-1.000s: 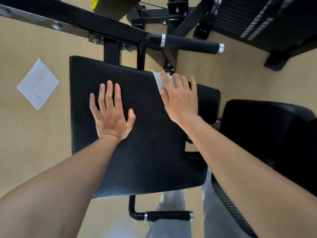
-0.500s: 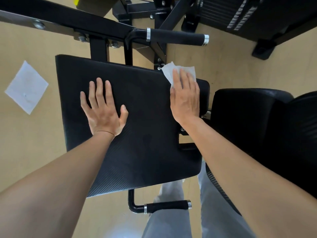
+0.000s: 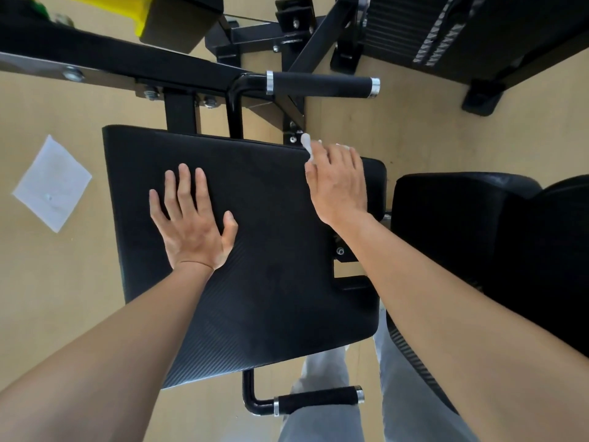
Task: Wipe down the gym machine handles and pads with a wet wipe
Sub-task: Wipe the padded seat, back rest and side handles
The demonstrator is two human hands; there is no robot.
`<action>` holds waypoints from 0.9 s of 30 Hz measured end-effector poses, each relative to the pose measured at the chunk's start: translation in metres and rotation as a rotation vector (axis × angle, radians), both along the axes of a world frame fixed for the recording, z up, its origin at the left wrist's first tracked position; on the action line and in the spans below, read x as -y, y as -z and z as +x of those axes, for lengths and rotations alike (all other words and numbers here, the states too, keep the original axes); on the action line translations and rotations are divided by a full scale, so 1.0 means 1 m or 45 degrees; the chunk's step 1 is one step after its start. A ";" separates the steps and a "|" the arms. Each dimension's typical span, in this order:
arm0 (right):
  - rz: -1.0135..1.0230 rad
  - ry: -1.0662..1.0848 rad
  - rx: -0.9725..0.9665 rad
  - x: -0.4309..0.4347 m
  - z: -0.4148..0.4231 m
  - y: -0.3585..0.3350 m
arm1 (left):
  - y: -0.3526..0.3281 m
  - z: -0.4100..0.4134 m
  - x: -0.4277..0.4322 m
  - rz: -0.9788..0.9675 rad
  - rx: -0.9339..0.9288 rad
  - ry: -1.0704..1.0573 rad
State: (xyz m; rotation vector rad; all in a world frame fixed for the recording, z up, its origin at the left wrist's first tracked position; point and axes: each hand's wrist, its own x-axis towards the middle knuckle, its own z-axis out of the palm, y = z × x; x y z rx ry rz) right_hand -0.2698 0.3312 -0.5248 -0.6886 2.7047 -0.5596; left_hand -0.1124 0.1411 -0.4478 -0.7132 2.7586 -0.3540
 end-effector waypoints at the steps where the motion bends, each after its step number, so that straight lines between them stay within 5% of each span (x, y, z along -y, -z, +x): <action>1: 0.055 0.057 0.014 -0.006 0.002 0.003 | -0.001 0.000 0.000 0.002 0.001 -0.002; 12: 0.237 0.710 0.413 -0.028 0.055 0.001 | -0.001 0.001 0.000 0.011 0.011 0.002; 18: 0.044 0.950 0.592 -0.037 0.077 -0.004 | -0.002 0.001 -0.001 0.025 -0.014 0.011; 23: -0.028 0.870 0.657 -0.038 0.103 -0.011 | -0.002 0.000 -0.002 0.021 -0.013 0.017; 27: -0.007 0.397 0.471 -0.042 0.138 -0.016 | -0.002 0.001 -0.001 -0.003 -0.030 0.032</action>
